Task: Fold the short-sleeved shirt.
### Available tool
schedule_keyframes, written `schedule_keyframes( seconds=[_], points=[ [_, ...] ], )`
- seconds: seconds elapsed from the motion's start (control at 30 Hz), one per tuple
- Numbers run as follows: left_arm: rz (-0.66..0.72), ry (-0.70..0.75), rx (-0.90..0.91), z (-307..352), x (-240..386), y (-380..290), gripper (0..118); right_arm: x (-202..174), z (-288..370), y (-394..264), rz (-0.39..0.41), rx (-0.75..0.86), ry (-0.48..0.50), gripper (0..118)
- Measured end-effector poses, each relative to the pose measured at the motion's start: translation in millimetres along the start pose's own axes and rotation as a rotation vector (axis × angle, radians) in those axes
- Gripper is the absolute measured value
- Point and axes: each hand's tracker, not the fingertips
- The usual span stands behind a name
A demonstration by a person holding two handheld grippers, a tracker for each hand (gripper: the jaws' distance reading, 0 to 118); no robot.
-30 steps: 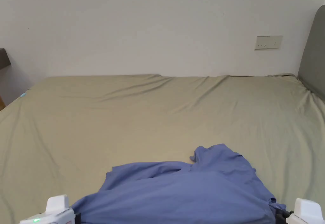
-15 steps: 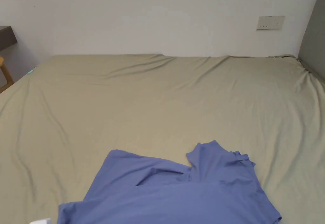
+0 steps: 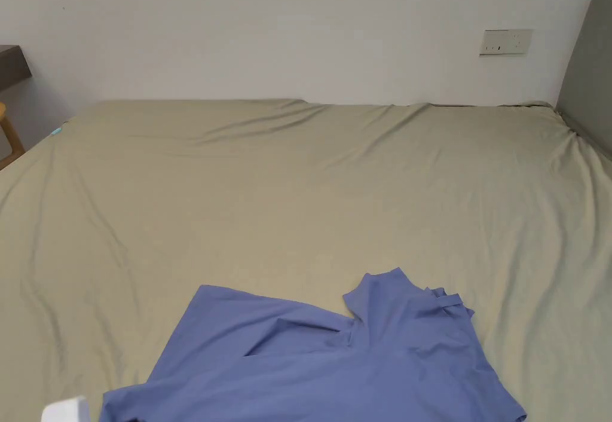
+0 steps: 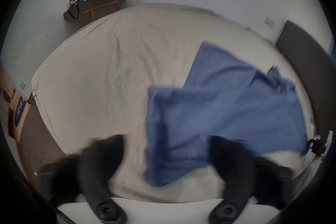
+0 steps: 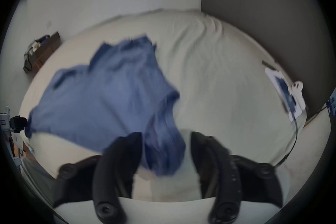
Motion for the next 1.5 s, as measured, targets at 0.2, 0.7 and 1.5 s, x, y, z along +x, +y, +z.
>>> schedule_keyframes(
  seconds=[0.2,0.7,1.5],
  points=[
    [-0.053,-0.089,0.422,81.3,52.4,70.6,114,-63.5,98.0,87.8,0.031,0.369,-0.053,100],
    [-0.188,-0.156,0.807,144.6,108.5,81.6,0,-89.9,178.0,144.8,0.155,0.750,-0.163,1],
    [0.015,0.009,-0.012,-34.3,-24.3,45.5,108,-90.6,139.4,139.7,0.211,0.636,-0.128,1]
  ],
)
